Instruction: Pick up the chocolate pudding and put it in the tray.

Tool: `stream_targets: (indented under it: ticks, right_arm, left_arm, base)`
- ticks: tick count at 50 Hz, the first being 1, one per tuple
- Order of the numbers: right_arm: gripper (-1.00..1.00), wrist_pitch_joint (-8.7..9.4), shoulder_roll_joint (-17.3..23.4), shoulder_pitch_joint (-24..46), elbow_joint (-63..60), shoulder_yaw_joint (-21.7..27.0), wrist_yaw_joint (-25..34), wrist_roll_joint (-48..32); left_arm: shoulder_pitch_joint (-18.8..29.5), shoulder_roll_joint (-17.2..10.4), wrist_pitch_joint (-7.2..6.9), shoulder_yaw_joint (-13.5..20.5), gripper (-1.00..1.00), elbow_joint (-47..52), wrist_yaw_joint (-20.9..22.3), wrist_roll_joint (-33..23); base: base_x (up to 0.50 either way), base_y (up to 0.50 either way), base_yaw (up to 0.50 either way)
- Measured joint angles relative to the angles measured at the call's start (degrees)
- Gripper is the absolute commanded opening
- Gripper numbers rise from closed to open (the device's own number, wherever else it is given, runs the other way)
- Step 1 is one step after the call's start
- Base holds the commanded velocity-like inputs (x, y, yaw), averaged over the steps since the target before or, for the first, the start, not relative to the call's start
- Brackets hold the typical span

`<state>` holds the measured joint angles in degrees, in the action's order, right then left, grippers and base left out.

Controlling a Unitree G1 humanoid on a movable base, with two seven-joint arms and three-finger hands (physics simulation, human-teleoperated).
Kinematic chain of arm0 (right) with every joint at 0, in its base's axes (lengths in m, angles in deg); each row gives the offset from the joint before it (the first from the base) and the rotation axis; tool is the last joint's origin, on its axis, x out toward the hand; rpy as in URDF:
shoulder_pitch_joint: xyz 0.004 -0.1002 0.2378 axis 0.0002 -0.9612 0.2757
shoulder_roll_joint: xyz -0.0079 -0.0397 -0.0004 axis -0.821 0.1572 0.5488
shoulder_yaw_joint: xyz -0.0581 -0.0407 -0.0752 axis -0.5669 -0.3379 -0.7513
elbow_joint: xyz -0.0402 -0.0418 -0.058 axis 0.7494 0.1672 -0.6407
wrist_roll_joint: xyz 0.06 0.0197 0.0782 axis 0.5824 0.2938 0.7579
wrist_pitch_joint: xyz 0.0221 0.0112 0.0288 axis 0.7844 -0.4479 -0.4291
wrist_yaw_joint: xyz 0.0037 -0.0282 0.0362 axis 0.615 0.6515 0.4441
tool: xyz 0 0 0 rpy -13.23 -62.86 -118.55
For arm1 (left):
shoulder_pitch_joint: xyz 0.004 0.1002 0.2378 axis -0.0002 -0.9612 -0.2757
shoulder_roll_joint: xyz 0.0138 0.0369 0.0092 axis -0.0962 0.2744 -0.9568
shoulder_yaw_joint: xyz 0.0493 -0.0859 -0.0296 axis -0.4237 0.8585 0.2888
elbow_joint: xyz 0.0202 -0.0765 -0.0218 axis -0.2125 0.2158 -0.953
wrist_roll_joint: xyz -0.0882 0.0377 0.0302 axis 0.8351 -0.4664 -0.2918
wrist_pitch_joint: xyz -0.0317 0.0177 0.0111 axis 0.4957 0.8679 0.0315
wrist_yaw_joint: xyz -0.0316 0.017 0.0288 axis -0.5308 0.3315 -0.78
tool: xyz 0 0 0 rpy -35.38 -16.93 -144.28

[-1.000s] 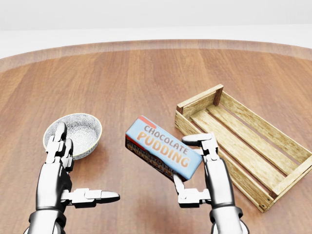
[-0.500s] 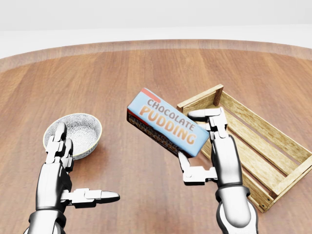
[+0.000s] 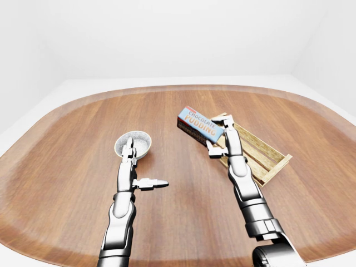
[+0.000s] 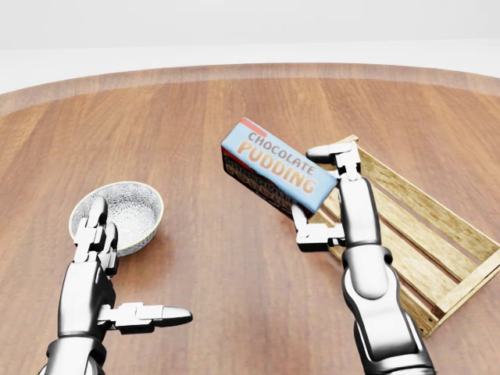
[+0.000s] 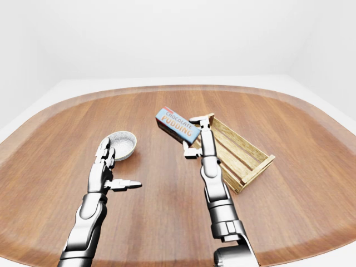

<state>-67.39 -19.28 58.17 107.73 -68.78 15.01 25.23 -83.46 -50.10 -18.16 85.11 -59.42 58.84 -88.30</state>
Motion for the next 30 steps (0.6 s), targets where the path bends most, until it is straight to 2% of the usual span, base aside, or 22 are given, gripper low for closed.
stream_targets:
  ticks: [30]
  right_arm:
    - [-1.0,-0.01,5.15,23.83,31.69,1.68,-5.62,-1.87]
  left_arm:
    - [0.05,0.01,-0.29,0.01,1.0,0.15,-0.01,0.09]
  base:
    - [0.0,0.0,0.0]
